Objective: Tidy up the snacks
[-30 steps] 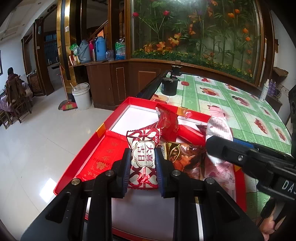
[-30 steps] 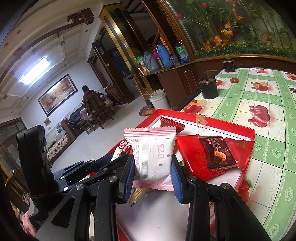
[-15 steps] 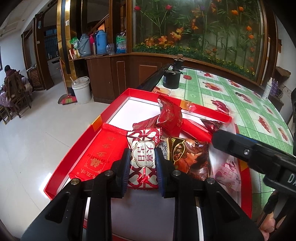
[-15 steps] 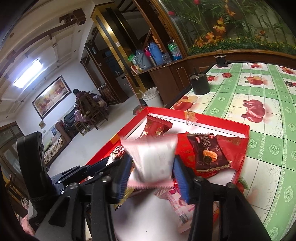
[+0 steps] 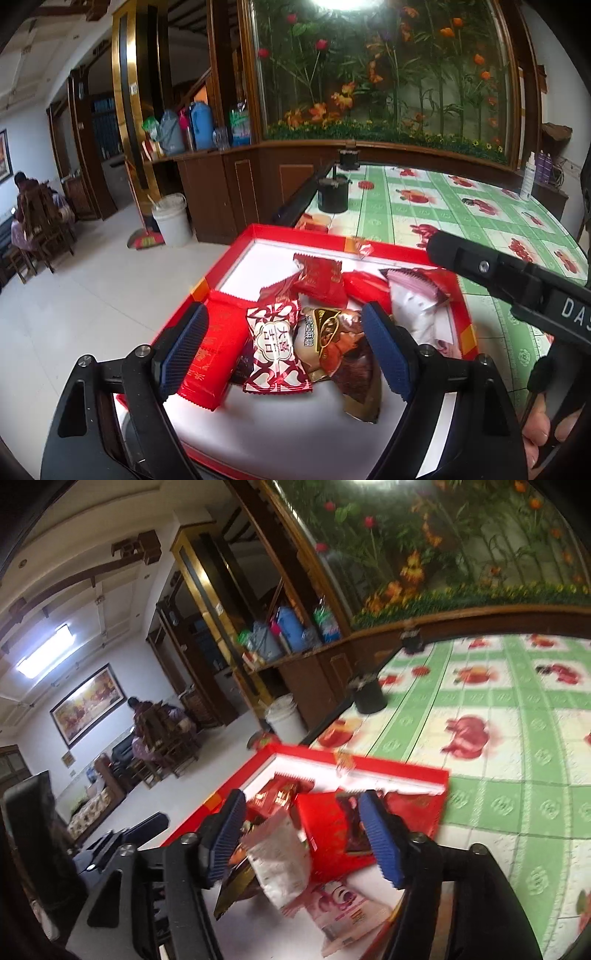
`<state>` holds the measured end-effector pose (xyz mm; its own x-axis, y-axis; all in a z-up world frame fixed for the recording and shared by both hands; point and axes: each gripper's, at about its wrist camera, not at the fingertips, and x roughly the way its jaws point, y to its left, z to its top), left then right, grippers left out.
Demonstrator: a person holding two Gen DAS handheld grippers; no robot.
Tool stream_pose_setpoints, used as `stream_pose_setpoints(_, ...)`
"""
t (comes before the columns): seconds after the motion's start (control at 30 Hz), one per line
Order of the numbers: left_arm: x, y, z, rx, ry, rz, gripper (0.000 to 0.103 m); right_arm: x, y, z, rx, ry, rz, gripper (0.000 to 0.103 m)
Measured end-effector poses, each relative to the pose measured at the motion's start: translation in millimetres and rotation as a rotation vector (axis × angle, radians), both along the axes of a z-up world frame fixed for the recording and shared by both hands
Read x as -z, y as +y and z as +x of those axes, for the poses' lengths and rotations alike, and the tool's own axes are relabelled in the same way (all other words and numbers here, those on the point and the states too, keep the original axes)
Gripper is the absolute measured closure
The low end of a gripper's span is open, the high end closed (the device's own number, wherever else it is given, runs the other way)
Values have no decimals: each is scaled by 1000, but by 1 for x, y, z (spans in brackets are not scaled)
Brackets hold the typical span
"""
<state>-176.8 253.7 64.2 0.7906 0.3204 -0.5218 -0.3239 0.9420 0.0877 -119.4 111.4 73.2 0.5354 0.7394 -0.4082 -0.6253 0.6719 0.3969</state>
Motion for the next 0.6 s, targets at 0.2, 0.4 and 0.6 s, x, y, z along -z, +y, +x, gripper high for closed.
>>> stream_pose_setpoints(0.2, -18, -3, -14, -14, -40, -14, 17, -7, -16, -4, 54, -28, 2, 21)
stream_pose_setpoints(0.4, -26, -4, -25, -78, -28, -2, 16, -6, -35, -13, 62, 21, 5, 19)
stream_pose_setpoints(0.6, -28, -11, -39, -69, -46, -1, 16, -9, -47, -44, 42, -38, -49, 17)
